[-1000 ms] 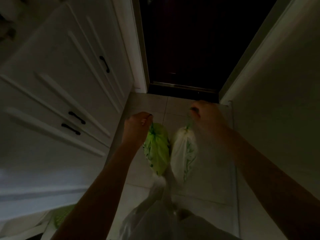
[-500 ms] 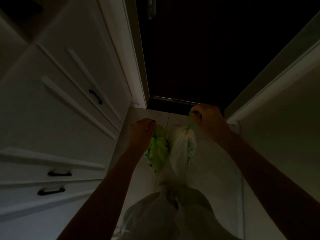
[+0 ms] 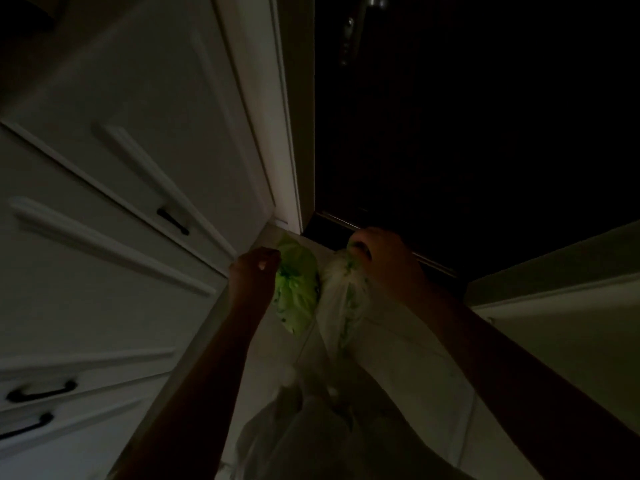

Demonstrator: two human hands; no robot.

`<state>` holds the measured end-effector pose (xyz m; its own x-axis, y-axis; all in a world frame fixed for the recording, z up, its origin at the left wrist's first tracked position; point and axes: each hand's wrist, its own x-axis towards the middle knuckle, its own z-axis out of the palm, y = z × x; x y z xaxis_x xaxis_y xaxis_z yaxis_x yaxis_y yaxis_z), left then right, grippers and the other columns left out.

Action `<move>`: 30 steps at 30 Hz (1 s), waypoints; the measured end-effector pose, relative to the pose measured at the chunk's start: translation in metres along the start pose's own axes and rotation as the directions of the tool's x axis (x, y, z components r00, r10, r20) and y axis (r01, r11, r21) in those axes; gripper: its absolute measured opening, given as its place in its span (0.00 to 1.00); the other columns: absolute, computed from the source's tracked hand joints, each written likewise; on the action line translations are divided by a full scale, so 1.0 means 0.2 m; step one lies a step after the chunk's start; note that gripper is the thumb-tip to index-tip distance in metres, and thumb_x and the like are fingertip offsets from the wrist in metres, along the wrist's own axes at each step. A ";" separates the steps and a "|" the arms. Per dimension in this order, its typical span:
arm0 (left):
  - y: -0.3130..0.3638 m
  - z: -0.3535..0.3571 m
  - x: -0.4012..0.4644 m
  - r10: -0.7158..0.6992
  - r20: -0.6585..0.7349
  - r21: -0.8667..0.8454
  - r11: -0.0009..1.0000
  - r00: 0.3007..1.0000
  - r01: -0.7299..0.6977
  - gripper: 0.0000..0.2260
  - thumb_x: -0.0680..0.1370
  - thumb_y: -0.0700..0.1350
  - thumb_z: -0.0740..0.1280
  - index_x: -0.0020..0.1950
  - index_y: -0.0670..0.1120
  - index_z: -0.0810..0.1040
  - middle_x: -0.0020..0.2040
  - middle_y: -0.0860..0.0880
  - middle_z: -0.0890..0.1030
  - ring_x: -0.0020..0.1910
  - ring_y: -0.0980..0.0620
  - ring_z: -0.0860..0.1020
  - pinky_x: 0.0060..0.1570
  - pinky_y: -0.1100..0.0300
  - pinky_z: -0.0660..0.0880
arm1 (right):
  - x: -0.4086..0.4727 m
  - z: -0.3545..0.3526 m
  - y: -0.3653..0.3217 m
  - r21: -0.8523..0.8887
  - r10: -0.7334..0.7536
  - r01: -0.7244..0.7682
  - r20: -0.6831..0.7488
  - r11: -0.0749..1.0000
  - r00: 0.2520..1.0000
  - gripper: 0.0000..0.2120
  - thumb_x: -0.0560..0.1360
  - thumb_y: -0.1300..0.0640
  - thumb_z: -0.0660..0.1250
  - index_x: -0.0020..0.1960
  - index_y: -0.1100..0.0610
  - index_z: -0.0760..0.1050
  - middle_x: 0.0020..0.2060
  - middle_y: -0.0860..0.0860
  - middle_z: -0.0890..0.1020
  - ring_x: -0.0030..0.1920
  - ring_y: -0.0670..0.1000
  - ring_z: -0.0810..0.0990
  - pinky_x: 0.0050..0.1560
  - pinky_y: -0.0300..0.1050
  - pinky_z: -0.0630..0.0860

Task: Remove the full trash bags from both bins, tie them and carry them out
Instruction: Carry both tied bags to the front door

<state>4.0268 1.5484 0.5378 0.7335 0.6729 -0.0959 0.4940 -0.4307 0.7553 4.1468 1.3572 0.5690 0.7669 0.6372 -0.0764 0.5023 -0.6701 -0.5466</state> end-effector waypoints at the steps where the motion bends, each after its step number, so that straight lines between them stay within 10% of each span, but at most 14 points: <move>1: 0.01 0.02 0.04 -0.020 -0.009 -0.002 1.000 1.000 0.020 0.08 0.76 0.40 0.66 0.48 0.41 0.85 0.47 0.45 0.85 0.44 0.56 0.79 0.40 0.70 0.67 | 0.06 -0.01 0.02 -0.003 -0.011 0.011 0.017 1.000 1.000 0.10 0.77 0.60 0.62 0.54 0.62 0.78 0.50 0.59 0.81 0.51 0.57 0.79 0.47 0.45 0.72; 19: -0.10 0.38 0.53 -0.446 -0.047 -0.184 0.883 0.894 0.431 0.06 0.75 0.40 0.69 0.42 0.38 0.84 0.39 0.47 0.81 0.32 0.63 0.73 0.26 0.77 0.65 | 0.84 0.13 0.25 -0.094 -0.071 0.100 0.270 0.991 0.960 0.10 0.76 0.57 0.64 0.55 0.60 0.78 0.50 0.61 0.79 0.53 0.60 0.76 0.52 0.50 0.73; 30: -0.30 0.74 0.70 -0.715 -0.243 -0.362 0.694 0.656 0.622 0.05 0.74 0.38 0.69 0.46 0.38 0.84 0.41 0.45 0.82 0.38 0.52 0.77 0.35 0.65 0.68 | 1.27 0.41 0.49 0.106 -0.232 0.206 0.481 0.973 0.845 0.10 0.76 0.58 0.63 0.53 0.63 0.78 0.48 0.60 0.82 0.49 0.58 0.80 0.50 0.52 0.76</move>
<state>4.1694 1.5793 0.3829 0.0141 0.8955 -0.4449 0.6302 0.3375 0.6992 4.3585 1.4845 0.4265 0.3399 0.8771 -0.3393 0.6046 -0.4802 -0.6356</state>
